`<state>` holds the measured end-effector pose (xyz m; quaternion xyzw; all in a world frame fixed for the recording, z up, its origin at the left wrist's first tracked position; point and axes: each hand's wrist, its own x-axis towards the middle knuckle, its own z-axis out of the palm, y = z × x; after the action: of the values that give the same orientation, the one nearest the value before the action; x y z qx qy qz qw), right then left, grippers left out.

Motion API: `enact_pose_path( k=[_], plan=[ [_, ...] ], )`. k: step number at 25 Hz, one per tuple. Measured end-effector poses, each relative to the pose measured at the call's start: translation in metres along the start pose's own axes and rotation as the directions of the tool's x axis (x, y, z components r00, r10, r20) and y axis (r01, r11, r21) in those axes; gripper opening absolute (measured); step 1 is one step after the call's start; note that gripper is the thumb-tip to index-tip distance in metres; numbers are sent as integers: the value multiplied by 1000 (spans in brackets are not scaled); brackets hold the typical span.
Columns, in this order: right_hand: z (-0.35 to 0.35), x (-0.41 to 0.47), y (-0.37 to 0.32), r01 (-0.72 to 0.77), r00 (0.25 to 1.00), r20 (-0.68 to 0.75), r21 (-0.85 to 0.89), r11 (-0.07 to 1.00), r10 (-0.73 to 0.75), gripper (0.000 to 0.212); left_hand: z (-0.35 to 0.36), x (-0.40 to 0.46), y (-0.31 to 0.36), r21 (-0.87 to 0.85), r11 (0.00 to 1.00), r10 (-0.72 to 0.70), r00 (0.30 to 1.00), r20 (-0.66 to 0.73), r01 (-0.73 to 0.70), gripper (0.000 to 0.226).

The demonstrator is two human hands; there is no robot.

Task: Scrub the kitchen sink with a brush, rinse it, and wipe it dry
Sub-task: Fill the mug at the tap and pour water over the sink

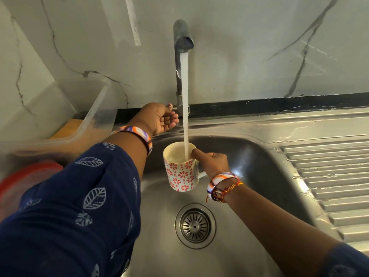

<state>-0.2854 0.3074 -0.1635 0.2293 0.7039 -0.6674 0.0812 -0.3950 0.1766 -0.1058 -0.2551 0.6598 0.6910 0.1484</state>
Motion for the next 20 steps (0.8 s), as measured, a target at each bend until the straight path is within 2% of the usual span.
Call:
enact_pose_path(
  k=[6, 9, 11, 12, 14, 15, 18, 20],
  plan=[
    [0, -1, 3, -16, 1000, -4, 0, 1000, 16, 36, 0, 4, 0, -9, 1000, 3, 1000, 4, -3, 27],
    [-1, 0, 3, -20, 1000, -19, -11, 1000, 20, 38, 2, -1, 7, 165, 986, 32, 999, -26, -28, 31],
    [-1, 1, 3, -15, 1000, -27, -12, 1000, 14, 39, 10, -7, 18, 368, 924, 147, 986, -82, -107, 33],
    [0, 2, 2, -11, 1000, -30, -8, 1000, 11, 39, 18, -10, 24, 469, 861, 269, 959, -90, -198, 29],
    [2, 0, 0, 0, 1000, -25, -14, 1000, 0, 37, 28, -21, 35, 621, 707, 478, 876, -67, -339, 16],
    [4, 0, -2, 11, 1000, -20, -15, 1000, -12, 35, 30, -29, 39, 653, 665, 496, 868, -21, -364, 16],
    [5, -7, -11, 64, 998, 11, -73, 995, -64, 34, 4, -52, 42, 588, 735, 267, 941, 207, -338, 17],
    [7, -17, -21, 119, 992, 65, -137, 983, -111, 33, -32, -70, 36, 653, 710, 180, 964, 194, -264, 26]
  ],
)
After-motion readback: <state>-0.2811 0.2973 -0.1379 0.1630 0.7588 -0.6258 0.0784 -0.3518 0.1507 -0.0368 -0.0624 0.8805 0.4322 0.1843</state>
